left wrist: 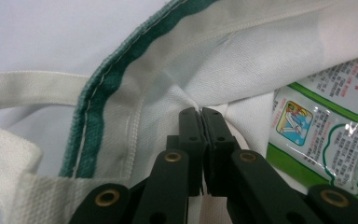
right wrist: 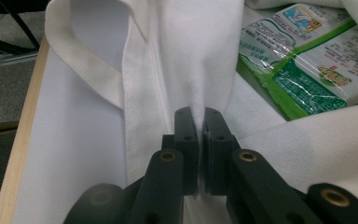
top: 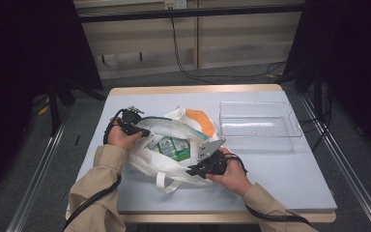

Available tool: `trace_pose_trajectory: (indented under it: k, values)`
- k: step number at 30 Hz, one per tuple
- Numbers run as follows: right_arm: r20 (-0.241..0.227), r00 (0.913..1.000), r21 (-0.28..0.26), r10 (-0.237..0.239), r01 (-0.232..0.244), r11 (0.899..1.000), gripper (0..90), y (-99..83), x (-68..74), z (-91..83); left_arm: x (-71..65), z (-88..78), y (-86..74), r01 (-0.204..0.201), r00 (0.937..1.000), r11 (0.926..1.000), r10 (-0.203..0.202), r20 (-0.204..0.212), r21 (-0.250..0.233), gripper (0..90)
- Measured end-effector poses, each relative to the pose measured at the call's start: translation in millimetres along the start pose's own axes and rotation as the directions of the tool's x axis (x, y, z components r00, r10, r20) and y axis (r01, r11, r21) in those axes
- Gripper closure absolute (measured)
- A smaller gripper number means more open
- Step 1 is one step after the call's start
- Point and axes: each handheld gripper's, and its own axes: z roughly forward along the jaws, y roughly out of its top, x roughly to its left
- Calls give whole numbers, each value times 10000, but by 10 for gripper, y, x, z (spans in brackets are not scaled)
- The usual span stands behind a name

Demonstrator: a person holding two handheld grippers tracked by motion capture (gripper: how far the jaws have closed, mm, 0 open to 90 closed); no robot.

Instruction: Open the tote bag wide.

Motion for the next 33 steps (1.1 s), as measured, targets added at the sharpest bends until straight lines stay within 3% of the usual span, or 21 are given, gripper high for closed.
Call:
trace_pose_trajectory:
  k: [4,12,17,23,28,31,33]
  values:
    - [-23,9999,85,-143,144,9999,874,-12,18,-3,43,10,-29,332,9994,9993,-331,64,-183,892]
    - [-220,9995,261,-229,235,9994,876,-38,48,19,81,28,-33,551,9985,9981,-550,26,-271,894]
    - [-199,9998,208,-34,38,9998,853,-14,26,-2,90,-18,-65,440,9985,9981,-425,356,-430,888]
    - [-3,10000,80,52,-52,10000,716,74,-32,-84,-6,-125,-55,262,9981,9968,-218,578,-759,773]
    - [16,10000,-69,-19,19,10000,660,172,-83,-171,-120,-252,-38,419,9950,9908,-296,954,-1290,735]
    - [-11,9999,-98,-103,103,9999,641,237,-133,-214,-189,-325,-28,-32,9944,9907,175,1040,-1363,724]
    - [12,9999,-210,-131,131,9997,639,281,-175,-243,-265,-356,-32,-59,9926,9897,232,1194,-1430,732]
